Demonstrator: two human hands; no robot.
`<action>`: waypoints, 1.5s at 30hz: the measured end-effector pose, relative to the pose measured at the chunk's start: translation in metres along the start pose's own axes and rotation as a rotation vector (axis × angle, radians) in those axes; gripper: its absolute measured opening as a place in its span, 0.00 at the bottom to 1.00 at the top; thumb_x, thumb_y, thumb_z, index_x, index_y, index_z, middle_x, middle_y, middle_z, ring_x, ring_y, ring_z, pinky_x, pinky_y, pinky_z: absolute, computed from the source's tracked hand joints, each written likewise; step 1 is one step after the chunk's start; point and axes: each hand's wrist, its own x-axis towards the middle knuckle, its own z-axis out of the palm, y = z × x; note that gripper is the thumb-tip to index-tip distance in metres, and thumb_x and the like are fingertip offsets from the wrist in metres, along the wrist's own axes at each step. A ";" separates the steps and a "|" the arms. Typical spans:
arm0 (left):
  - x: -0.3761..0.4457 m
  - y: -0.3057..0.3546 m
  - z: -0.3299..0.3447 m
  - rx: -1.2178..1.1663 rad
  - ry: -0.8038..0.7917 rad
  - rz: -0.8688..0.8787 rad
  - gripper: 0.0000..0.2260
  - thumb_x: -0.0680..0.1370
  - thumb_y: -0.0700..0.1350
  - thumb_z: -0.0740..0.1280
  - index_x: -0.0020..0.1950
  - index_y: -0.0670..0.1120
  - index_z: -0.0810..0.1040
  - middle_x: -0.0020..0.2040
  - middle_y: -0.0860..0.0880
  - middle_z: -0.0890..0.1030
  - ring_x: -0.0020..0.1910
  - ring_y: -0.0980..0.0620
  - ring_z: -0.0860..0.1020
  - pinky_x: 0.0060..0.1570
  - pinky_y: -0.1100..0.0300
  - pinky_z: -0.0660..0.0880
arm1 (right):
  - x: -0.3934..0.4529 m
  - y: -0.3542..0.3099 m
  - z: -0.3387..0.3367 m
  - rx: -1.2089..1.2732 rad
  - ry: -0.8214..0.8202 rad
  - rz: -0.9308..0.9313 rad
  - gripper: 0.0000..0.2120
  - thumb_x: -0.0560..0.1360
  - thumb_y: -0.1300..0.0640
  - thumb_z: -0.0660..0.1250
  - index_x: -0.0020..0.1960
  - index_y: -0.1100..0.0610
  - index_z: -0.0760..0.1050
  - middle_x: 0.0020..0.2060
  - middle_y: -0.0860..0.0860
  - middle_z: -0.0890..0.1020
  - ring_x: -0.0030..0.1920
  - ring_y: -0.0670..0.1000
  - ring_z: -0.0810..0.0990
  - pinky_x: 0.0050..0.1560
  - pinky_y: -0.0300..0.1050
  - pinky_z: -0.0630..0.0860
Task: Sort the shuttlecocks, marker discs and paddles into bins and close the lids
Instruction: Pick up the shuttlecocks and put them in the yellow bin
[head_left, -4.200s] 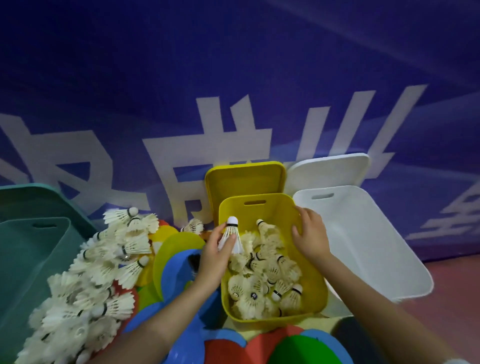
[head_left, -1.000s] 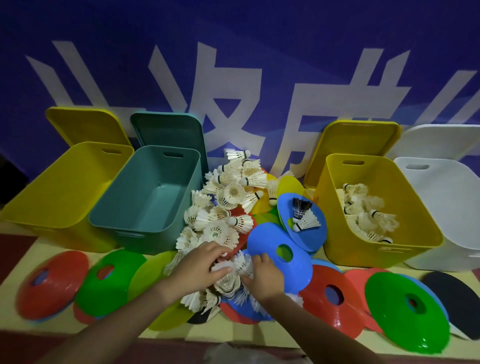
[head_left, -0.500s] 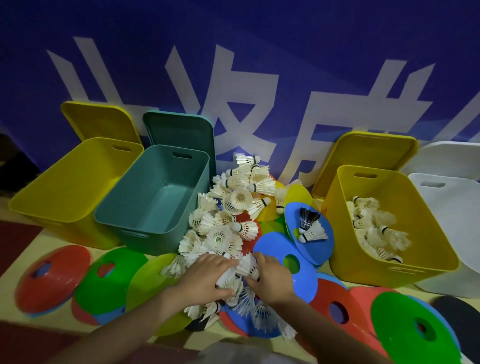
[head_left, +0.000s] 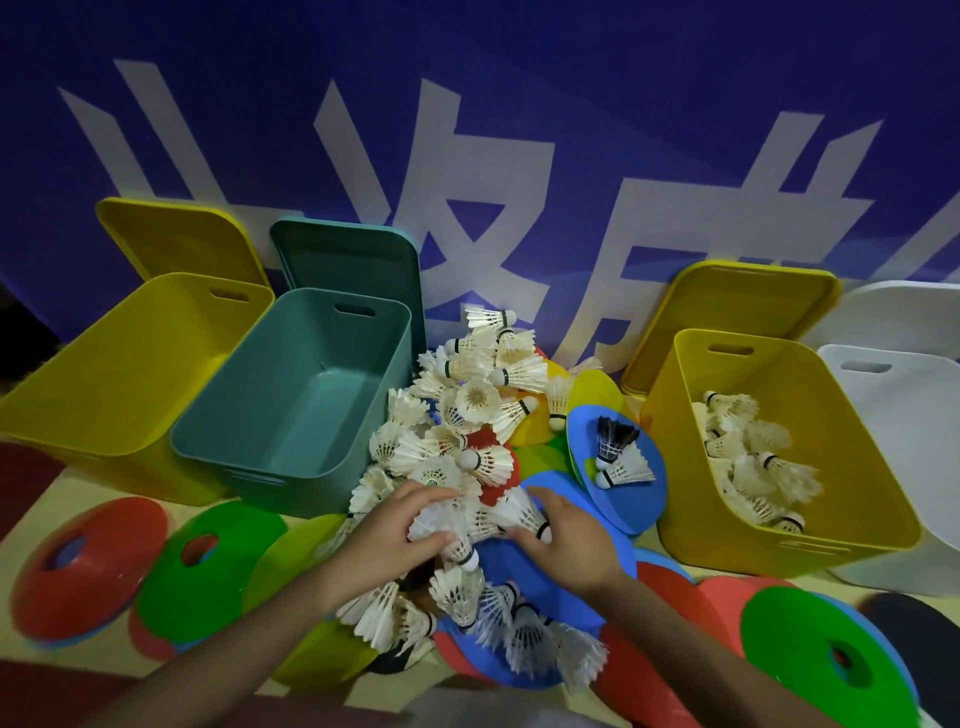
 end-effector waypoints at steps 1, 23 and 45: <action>0.000 0.000 -0.001 -0.057 0.036 -0.013 0.17 0.76 0.55 0.68 0.63 0.65 0.71 0.58 0.66 0.69 0.60 0.69 0.69 0.59 0.64 0.68 | 0.001 0.001 -0.002 0.052 -0.005 0.016 0.30 0.76 0.37 0.61 0.73 0.50 0.63 0.63 0.48 0.77 0.59 0.50 0.77 0.50 0.43 0.72; 0.016 0.040 0.012 -0.391 0.354 -0.084 0.17 0.80 0.47 0.63 0.66 0.64 0.70 0.62 0.58 0.69 0.60 0.65 0.70 0.60 0.54 0.73 | -0.014 0.021 -0.025 0.683 0.284 0.235 0.24 0.80 0.50 0.61 0.73 0.55 0.63 0.40 0.53 0.76 0.40 0.49 0.81 0.38 0.39 0.74; 0.153 0.215 0.145 -0.545 0.268 0.053 0.12 0.79 0.49 0.65 0.57 0.65 0.73 0.58 0.50 0.75 0.53 0.54 0.77 0.48 0.57 0.79 | -0.026 0.241 -0.179 0.157 0.210 0.494 0.25 0.81 0.47 0.59 0.73 0.57 0.62 0.59 0.60 0.77 0.56 0.61 0.77 0.45 0.47 0.70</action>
